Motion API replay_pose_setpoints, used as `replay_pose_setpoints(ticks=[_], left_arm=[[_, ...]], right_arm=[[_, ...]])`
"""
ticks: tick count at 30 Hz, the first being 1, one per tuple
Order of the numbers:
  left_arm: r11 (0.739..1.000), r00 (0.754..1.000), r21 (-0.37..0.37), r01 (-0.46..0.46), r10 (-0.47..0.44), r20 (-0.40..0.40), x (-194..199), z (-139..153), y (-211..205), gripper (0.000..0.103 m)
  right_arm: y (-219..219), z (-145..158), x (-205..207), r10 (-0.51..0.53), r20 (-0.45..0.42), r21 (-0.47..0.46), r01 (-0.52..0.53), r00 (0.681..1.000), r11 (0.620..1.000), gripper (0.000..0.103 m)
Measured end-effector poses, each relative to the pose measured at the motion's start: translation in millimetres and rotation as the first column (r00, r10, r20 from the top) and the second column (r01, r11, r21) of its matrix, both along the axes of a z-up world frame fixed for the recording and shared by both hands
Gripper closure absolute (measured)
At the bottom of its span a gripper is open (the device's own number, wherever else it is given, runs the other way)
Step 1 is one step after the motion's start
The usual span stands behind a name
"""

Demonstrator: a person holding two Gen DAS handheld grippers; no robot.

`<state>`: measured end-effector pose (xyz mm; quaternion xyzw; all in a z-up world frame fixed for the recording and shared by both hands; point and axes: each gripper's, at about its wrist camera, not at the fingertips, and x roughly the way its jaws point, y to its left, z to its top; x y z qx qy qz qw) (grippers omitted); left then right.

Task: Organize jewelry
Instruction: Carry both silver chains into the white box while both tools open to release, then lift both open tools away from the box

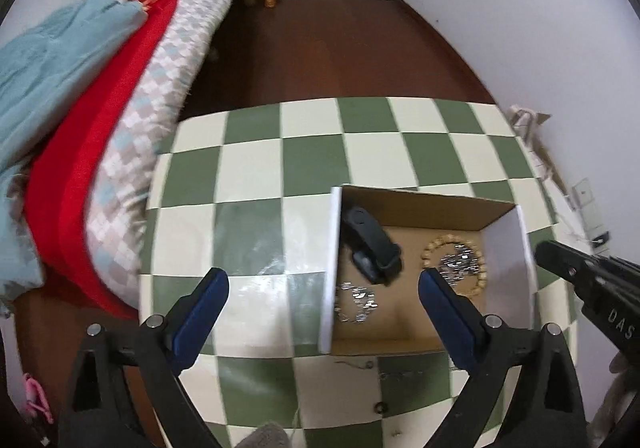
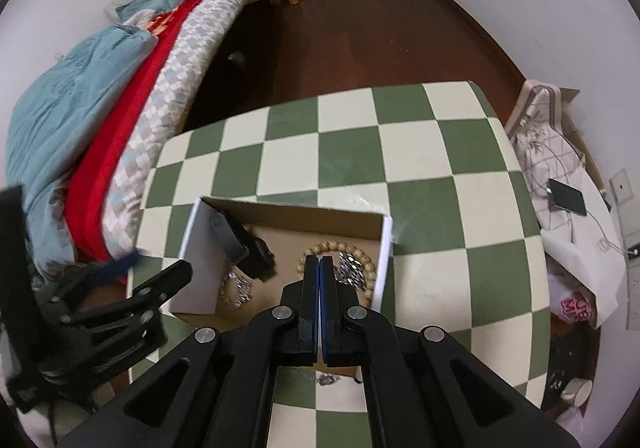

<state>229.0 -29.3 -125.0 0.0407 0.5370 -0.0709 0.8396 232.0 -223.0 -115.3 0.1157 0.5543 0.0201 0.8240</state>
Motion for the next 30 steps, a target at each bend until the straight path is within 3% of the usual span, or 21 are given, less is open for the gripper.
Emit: replay_pose_setpoints(ticks=[4, 7, 11, 15, 21, 30], left_arm=[[0.999, 0.999, 0.047, -0.021, 0.020, 0.030, -8, 0, 3, 0.000], [0.997, 0.998, 0.065, -0.032, 0.028, 0.053, -15, 1, 6, 0.000], [0.996, 0.996, 0.074, -0.043, 0.037, 0.080, -27, 6, 8, 0.000], [0.996, 0.994, 0.073, -0.056, 0.048, 0.100, -39, 11, 10, 0.000], [0.995, 0.988, 0.071, -0.065, 0.054, 0.147, -59, 25, 15, 0.000], [0.996, 0.974, 0.062, -0.067, 0.052, 0.221, -97, 54, 20, 0.000]], right_arm=[[2, -7, -8, -0.019, -0.022, -0.041, 0.018, 1.000, 0.999, 0.096], [5, -14, -18, -0.027, -0.035, -0.080, 0.024, 0.999, 0.997, 0.078], [8, -20, -32, -0.044, -0.040, -0.134, 0.038, 0.998, 0.990, 0.051], [11, -18, -45, -0.067, -0.024, -0.190, 0.061, 0.997, 0.980, 0.008], [14, -6, -63, -0.088, 0.009, -0.238, 0.088, 0.996, 0.967, 0.000], [23, 26, -99, -0.090, 0.099, -0.259, 0.113, 0.991, 0.959, 0.000]])
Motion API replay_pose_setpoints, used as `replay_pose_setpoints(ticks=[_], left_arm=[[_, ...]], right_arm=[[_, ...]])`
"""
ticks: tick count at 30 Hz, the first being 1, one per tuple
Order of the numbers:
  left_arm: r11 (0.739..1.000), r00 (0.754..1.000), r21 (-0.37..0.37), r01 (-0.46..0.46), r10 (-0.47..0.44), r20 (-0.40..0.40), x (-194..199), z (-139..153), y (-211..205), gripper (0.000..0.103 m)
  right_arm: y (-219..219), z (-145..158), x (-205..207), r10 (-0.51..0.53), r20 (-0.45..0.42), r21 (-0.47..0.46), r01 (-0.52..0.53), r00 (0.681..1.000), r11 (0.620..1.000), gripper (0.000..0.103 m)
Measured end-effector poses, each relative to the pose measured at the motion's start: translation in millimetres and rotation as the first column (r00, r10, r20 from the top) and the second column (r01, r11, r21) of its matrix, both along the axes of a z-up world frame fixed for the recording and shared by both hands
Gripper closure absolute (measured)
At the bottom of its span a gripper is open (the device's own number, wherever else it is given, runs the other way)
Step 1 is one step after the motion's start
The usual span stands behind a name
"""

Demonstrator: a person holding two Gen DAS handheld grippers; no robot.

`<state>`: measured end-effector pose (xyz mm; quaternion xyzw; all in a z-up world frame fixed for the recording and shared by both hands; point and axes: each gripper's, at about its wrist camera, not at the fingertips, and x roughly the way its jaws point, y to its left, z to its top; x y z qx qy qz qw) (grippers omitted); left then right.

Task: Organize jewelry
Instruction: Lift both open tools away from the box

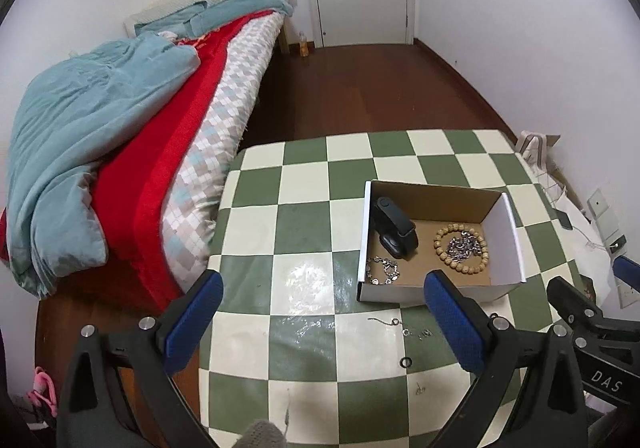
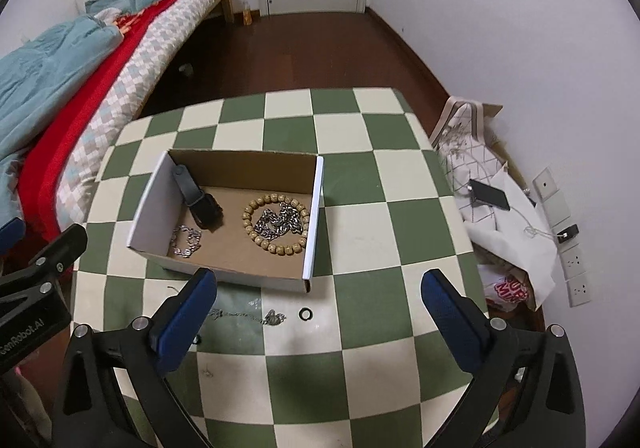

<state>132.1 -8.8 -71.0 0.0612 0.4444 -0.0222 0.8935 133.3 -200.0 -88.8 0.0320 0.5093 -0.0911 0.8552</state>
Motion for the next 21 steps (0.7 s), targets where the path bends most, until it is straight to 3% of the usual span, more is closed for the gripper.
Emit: replay_pose_setpoints(ticks=[13, 17, 20, 21], left_arm=[[0.998, 0.989, -0.014, -0.057, 0.058, 0.133, -53, 35, 16, 0.000], [0.996, 0.985, 0.022, -0.090, 0.086, 0.150, -64, 19, 21, 0.000], [0.985, 0.986, 0.119, -0.122, 0.107, 0.128, -65, -11, 19, 0.000], [0.980, 0.985, 0.146, -0.133, 0.116, 0.124, -64, -21, 19, 0.000]], right_arm=[[12, 56, -59, 0.010, 0.142, -0.032, -0.006, 0.990, 0.999, 0.000], [8, 54, -77, 0.001, 0.144, 0.010, -0.002, 0.990, 1.000, 0.000], [0, 35, -87, -0.022, 0.119, 0.030, 0.018, 0.993, 0.999, 0.000], [-4, 26, -88, -0.026, 0.106, 0.041, 0.022, 0.994, 0.999, 0.006]])
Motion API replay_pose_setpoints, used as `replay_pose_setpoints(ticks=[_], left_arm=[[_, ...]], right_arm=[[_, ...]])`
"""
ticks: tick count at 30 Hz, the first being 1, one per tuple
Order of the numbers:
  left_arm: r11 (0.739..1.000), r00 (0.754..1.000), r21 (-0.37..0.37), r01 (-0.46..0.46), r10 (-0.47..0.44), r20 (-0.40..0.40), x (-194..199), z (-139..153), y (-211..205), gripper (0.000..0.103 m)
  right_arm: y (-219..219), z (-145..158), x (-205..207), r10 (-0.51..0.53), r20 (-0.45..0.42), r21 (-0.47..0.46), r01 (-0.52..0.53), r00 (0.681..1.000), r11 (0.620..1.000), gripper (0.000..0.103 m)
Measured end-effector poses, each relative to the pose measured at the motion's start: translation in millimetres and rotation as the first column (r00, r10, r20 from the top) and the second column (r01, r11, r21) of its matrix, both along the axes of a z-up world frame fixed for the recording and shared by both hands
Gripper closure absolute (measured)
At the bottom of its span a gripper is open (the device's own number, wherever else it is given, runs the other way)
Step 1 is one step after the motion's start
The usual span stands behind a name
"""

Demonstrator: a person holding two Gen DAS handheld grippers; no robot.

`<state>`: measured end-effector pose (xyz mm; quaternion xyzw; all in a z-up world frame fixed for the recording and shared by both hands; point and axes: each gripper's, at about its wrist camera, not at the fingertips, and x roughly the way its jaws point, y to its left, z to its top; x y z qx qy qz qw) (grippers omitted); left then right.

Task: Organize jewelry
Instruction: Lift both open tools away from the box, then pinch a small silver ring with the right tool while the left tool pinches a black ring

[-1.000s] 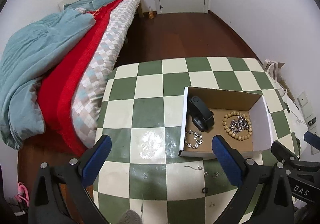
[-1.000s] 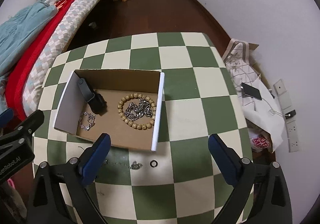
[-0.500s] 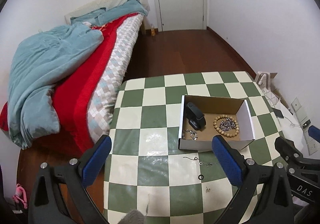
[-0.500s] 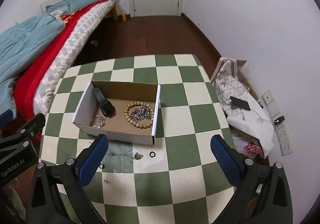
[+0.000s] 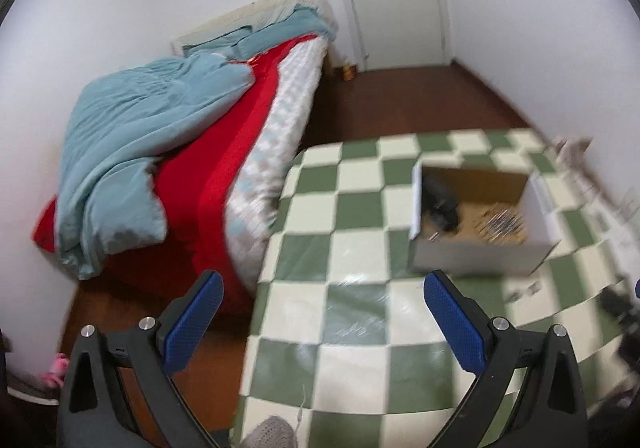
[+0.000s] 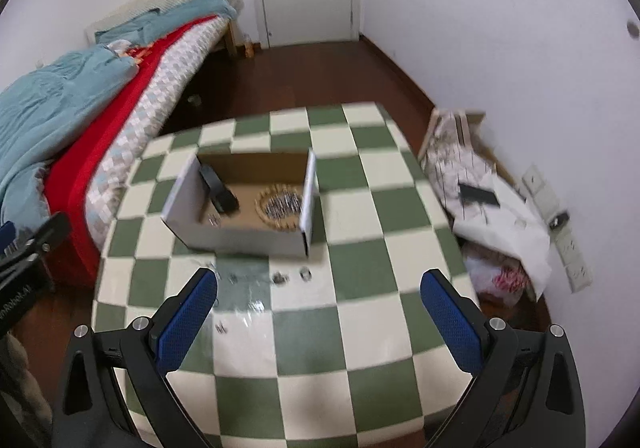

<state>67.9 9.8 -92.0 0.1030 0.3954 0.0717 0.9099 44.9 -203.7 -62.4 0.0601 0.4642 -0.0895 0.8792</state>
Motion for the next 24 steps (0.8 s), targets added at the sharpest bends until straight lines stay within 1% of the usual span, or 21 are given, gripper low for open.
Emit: replay_pose_setpoints(ticks=[1, 2, 3, 4, 5, 8, 12, 14, 17, 18, 19, 20, 21, 24], left_arm=[[1.000, 1.000, 0.023, -0.014, 0.014, -0.012, 1, -11, 0, 0.000], [0.999, 0.999, 0.039, -0.029, 0.030, -0.028, 3, -23, 2, 0.000], [0.998, 0.998, 0.053, -0.041, 0.044, -0.042, 4, -33, 4, 0.000], [0.995, 0.996, 0.074, -0.060, 0.064, -0.064, 8, -46, 6, 0.000], [0.994, 0.994, 0.084, -0.073, 0.079, -0.078, 11, -54, 8, 0.000], [0.988, 0.986, 0.105, -0.113, 0.125, -0.115, 18, -74, 15, 0.000], [0.984, 0.977, 0.112, -0.138, 0.153, -0.145, 25, -88, 22, 0.000], [0.984, 0.976, 0.113, -0.138, 0.154, -0.153, 28, -91, 22, 0.000], [0.986, 0.976, 0.108, -0.130, 0.147, -0.162, 31, -93, 19, 0.000], [0.987, 0.976, 0.102, -0.125, 0.141, -0.167, 33, -93, 17, 0.000], [0.989, 0.976, 0.093, -0.119, 0.133, -0.171, 34, -94, 16, 0.000], [0.991, 0.976, 0.080, -0.108, 0.121, -0.179, 35, -95, 13, 0.000], [0.993, 0.977, 0.068, -0.097, 0.108, -0.186, 36, -95, 10, 0.000], [0.999, 0.975, 0.008, -0.046, 0.047, -0.219, 38, -99, -3, 0.000]], right_arm=[[-4, -14, -2, -0.003, -0.018, 0.023, 0.003, 1.000, 1.000, 0.012], [-7, -26, -2, -0.002, -0.037, 0.041, 0.004, 0.999, 0.999, 0.031], [-9, -36, -1, 0.000, -0.051, 0.057, 0.003, 0.999, 0.998, 0.044], [-12, -49, 1, 0.005, -0.068, 0.085, 0.001, 0.998, 0.996, 0.045], [-14, -65, 3, 0.024, -0.074, 0.140, -0.013, 0.997, 0.990, 0.046], [-11, -96, 14, 0.055, -0.065, 0.193, -0.042, 0.996, 0.980, 0.047], [6, -121, 40, 0.108, -0.052, 0.176, -0.097, 0.993, 0.980, 0.047], [17, -131, 55, 0.141, -0.049, 0.145, -0.132, 0.989, 0.981, 0.047], [32, -149, 72, 0.170, -0.076, 0.102, -0.162, 0.982, 0.981, 0.048], [34, -152, 74, 0.173, -0.088, 0.098, -0.164, 0.981, 0.982, 0.052], [41, -152, 74, 0.182, -0.068, 0.047, -0.179, 0.981, 0.983, 0.061], [45, -153, 75, 0.183, -0.073, 0.011, -0.183, 0.980, 0.983, 0.077], [48, -153, 75, 0.182, -0.078, -0.018, -0.184, 0.980, 0.983, 0.090], [45, -153, 70, 0.172, -0.081, -0.036, -0.175, 0.982, 0.984, 0.091]])
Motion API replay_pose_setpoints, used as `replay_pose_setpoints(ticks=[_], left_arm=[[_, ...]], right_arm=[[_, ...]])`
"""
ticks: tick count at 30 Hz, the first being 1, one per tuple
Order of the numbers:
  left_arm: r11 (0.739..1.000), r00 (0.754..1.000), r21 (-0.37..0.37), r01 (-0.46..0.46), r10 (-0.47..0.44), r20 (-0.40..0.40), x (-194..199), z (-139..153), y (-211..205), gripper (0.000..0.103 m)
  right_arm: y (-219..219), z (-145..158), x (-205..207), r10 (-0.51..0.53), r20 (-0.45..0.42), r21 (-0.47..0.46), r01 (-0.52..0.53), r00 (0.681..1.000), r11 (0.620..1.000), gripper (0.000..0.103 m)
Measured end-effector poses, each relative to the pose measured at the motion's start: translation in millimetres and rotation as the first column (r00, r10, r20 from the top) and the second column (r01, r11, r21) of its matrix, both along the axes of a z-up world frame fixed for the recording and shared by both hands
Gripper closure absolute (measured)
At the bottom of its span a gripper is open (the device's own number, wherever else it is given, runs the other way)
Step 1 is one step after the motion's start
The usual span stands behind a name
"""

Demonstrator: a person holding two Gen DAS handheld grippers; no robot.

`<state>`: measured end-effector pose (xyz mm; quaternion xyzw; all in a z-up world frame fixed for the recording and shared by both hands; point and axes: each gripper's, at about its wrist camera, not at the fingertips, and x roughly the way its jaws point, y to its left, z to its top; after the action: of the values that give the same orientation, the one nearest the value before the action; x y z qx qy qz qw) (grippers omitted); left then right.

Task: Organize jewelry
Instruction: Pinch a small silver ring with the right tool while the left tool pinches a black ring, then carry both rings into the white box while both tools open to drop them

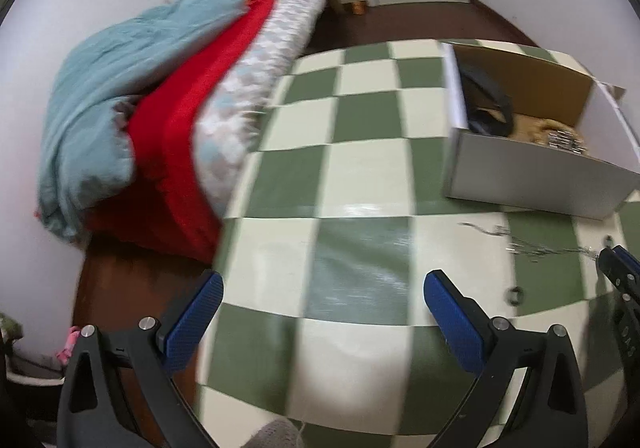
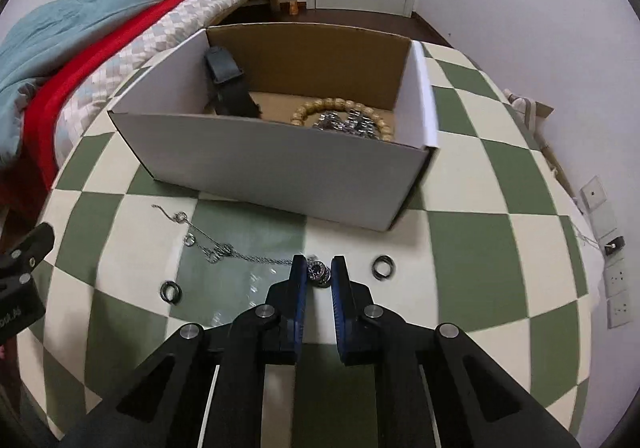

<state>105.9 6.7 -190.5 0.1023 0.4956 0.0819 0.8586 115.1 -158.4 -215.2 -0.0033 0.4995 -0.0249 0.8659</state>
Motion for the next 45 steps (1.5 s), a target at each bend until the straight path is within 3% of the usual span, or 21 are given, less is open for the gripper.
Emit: replay_pose_setpoints(ticks=[7, 11, 16, 17, 19, 26, 31, 39, 45], left_arm=[[0.987, 0.989, -0.116, 0.108, -0.119, -0.090, 5, -16, -42, 0.001], [0.974, 0.976, -0.145, 0.175, -0.190, -0.104, 3, -22, -65, 0.005], [0.959, 0.962, -0.175, 0.225, -0.247, -0.117, -3, -27, -81, 0.060], [0.955, 0.959, -0.181, 0.235, -0.258, -0.114, -4, -27, -83, 0.064], [0.951, 0.955, -0.176, 0.254, -0.275, -0.108, -7, -26, -86, 0.091], [0.950, 0.956, -0.170, 0.263, -0.280, -0.087, -11, -23, -87, 0.093], [0.946, 0.957, -0.175, 0.273, -0.285, -0.048, -13, -4, -84, 0.093], [0.929, 0.956, -0.228, 0.291, -0.290, 0.040, -1, 57, -71, 0.093], [0.917, 0.948, -0.241, 0.317, -0.301, 0.100, 20, 104, -60, 0.093]], right_arm=[[-64, 12, -37, -0.181, -0.002, 0.056, 0.181, 0.984, 0.982, 0.091], [-95, 12, -55, -0.252, -0.019, 0.070, 0.253, 0.967, 0.965, 0.091], [-108, 4, -63, -0.281, -0.040, 0.066, 0.283, 0.959, 0.957, 0.091], [-109, 3, -63, -0.282, -0.043, 0.063, 0.284, 0.958, 0.957, 0.091], [-111, -1, -64, -0.282, -0.049, 0.065, 0.285, 0.958, 0.956, 0.091], [-106, -1, -64, -0.272, -0.042, 0.068, 0.274, 0.961, 0.959, 0.090], [-104, 10, -65, -0.262, -0.023, 0.084, 0.263, 0.965, 0.961, 0.090], [-89, 76, -57, -0.202, 0.068, 0.165, 0.189, 0.977, 0.968, 0.090], [-81, 135, -41, -0.143, 0.158, 0.165, 0.117, 0.977, 0.979, 0.091]])
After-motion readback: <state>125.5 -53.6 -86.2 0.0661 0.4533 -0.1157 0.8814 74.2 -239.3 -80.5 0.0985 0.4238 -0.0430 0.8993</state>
